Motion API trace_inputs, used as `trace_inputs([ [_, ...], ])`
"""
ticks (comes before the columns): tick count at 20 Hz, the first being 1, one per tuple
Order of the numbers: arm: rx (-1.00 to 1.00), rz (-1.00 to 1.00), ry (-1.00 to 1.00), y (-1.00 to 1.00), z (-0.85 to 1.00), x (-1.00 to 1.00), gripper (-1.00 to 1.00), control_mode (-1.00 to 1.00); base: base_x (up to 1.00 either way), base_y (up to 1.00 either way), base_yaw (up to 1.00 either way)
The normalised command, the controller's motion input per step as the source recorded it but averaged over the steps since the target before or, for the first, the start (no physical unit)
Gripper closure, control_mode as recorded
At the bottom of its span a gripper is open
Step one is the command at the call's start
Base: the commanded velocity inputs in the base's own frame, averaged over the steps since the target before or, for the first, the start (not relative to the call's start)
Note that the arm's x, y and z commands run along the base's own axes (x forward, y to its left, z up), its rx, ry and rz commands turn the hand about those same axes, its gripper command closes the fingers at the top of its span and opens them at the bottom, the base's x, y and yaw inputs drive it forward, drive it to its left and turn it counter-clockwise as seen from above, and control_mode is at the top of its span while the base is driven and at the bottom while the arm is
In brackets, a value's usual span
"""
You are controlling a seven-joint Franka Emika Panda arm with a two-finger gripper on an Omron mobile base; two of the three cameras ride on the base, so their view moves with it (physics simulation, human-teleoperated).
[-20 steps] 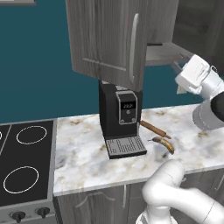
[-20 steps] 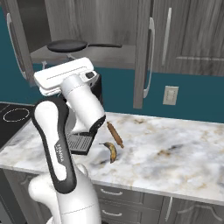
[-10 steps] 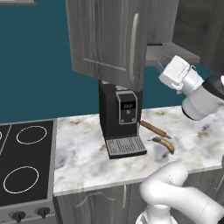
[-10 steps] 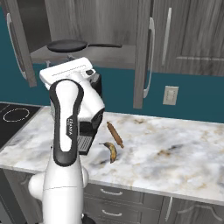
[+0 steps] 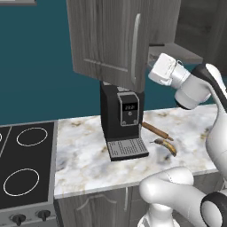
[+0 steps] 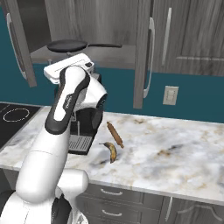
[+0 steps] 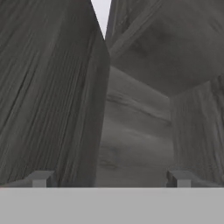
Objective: Pick the pan from the cabinet and place it on the stove. Then turn on the stove burner for the pan.
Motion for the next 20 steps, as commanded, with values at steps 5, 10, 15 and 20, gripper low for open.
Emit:
trace_inputs([
  [5,-0.14,0.23,0.0,0.34,0.0,0.13,-1.0,-1.0,0.0,0.0,0.0],
  [10,-0.14,0.2,-0.03,0.58,0.0,-0.21,-1.0,-1.0,0.0,0.0,0.0],
  [15,-0.14,0.19,-0.05,0.63,0.0,-0.53,-1.0,-1.0,0.0,0.0,0.0],
  [20,-0.13,0.2,-0.06,0.62,0.02,-0.66,-1.0,-1.0,0.0,0.0,0.0],
])
